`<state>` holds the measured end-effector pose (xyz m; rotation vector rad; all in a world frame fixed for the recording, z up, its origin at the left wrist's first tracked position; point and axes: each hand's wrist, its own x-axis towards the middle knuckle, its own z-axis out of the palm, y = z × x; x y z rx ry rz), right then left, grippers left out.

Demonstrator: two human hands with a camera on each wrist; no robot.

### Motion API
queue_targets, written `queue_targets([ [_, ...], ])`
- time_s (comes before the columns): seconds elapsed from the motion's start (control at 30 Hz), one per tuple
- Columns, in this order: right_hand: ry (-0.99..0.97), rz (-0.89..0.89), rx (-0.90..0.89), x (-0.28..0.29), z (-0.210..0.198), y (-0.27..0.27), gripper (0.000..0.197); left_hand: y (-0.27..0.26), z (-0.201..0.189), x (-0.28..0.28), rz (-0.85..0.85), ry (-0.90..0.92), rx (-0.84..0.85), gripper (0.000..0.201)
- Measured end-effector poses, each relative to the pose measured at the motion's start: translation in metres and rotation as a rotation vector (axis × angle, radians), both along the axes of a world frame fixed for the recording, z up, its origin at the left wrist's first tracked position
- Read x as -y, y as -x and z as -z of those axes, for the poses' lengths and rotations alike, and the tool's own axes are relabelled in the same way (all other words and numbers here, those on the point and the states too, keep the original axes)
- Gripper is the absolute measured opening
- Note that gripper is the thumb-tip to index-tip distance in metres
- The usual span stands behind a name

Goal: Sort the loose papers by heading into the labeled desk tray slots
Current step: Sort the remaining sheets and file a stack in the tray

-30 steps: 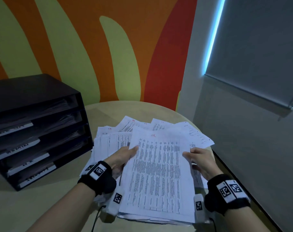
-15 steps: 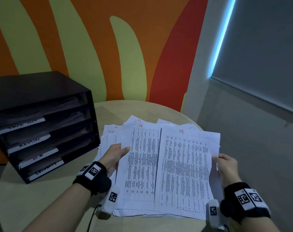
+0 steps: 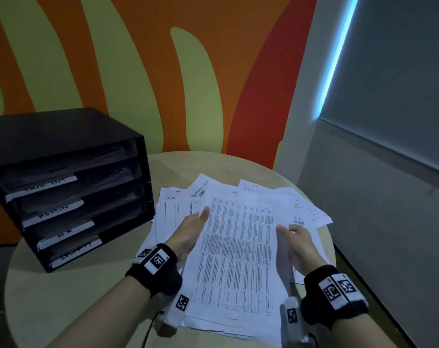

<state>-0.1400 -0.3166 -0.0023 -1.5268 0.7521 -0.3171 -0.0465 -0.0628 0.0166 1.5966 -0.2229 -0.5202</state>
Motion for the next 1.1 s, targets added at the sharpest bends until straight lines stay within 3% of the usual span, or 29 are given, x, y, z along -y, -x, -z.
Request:
queue_targets([
  [0.1, -0.142, -0.045, 0.055, -0.009, -0.014, -0.004, 0.04, 0.003, -0.005, 0.005, -0.029, 0.065, 0.07, 0.041],
  [0.13, -0.12, -0.064, 0.094, -0.012, -0.025, -0.003, 0.036, 0.004, -0.011, 0.006, -0.051, 0.101, 0.104, 0.033],
  [0.3, 0.313, 0.006, 0.492, -0.023, -0.101, 0.002, 0.011, 0.011, -0.089, 0.01, -0.099, 0.235, 0.445, 0.016],
  [0.4, 0.385, -0.001, 0.712, -0.029, -0.131, 0.001, 0.014, 0.012, -0.122, 0.01, -0.134, 0.308, 0.57, 0.008],
  [0.47, 0.378, -0.016, 0.763, -0.036, -0.136, 0.005, 0.021, 0.009, -0.124, 0.009, -0.136, 0.317, 0.583, 0.008],
  [0.53, 0.318, -0.075, 0.709, -0.042, -0.125, 0.009, 0.025, 0.005, -0.109, 0.008, -0.114, 0.277, 0.5, 0.012],
  [0.67, 0.291, -0.17, 0.309, -0.04, -0.077, 0.008, 0.021, 0.007, -0.057, 0.009, -0.009, 0.029, 0.351, 0.017],
  [0.83, 0.24, -0.032, 0.114, -0.011, -0.046, 0.006, 0.009, -0.002, -0.01, 0.003, 0.19, -0.395, 0.302, 0.04],
  [0.9, 0.233, 0.023, 0.094, 0.006, -0.047, 0.011, 0.009, -0.013, -0.001, -0.003, 0.164, -0.532, 0.311, 0.037],
  [1.03, 0.134, 0.088, 0.057, 0.039, -0.054, 0.033, 0.016, -0.039, 0.013, -0.024, 0.008, -0.81, 0.304, 0.079],
  [1.1, 0.116, 0.089, -0.031, 0.055, -0.05, 0.043, 0.021, -0.045, 0.015, -0.03, 0.003, -0.923, 0.285, 0.088],
])
